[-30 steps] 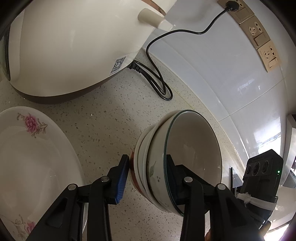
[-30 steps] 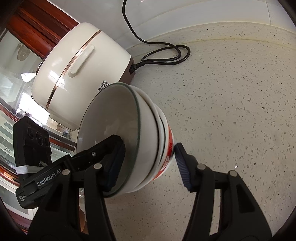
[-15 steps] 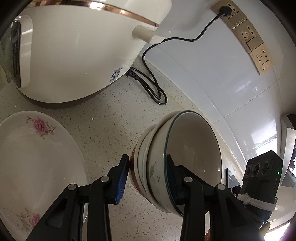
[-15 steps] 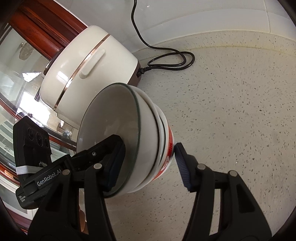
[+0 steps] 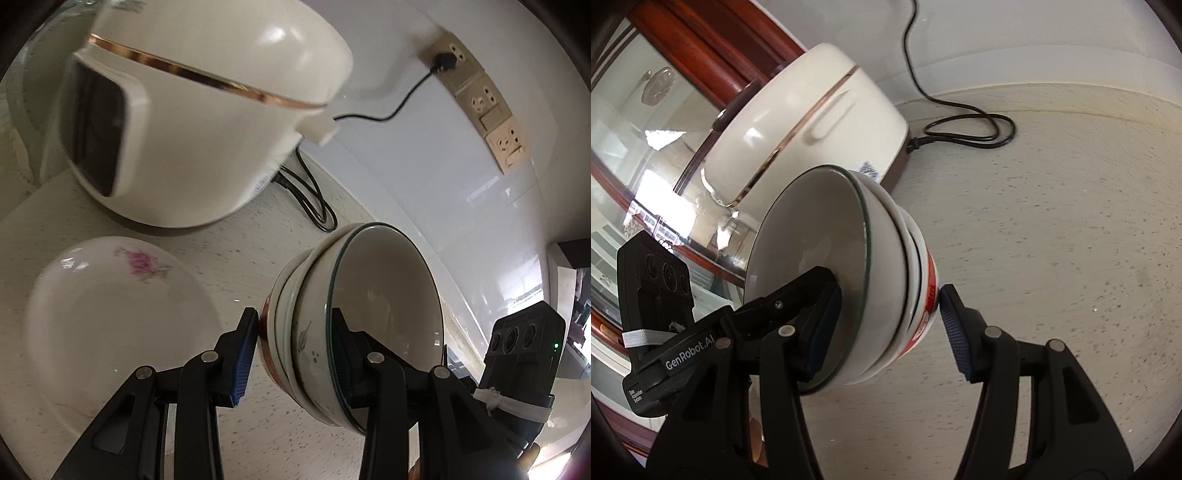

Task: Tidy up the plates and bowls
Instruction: 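Carry the bowl stack with both grippers over the flower plates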

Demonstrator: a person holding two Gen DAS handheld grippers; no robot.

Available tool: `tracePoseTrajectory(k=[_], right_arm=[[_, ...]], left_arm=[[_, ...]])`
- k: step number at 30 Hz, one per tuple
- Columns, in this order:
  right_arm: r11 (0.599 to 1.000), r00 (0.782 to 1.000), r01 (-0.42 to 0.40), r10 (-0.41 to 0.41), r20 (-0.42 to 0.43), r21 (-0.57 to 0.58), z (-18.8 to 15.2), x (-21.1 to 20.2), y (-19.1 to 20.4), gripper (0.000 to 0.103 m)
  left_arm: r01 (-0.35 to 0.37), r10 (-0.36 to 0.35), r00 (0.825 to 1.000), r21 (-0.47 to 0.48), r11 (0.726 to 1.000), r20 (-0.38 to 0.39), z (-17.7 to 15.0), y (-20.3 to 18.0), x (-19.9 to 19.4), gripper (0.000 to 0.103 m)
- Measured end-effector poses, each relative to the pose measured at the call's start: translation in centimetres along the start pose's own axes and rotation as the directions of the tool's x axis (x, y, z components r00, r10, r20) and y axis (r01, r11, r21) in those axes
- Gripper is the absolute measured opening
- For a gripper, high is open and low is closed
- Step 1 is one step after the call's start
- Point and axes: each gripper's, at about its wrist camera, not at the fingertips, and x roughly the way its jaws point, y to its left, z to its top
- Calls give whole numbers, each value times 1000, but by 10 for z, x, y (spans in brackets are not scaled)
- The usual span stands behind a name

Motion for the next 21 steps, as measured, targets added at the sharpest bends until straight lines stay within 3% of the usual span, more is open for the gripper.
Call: tracePoseTrajectory(k=[6,21], right_arm=[[999,999,-33,33,-17,-26,-7,7,27,59],[994,988,-98,92,-127,-42,-17,72,71,59]], left_arm=[[-16,17,999,-23,1000,35,3,22,-24,39],[-101,109,992,-117,988,63,10,87,-53,38]])
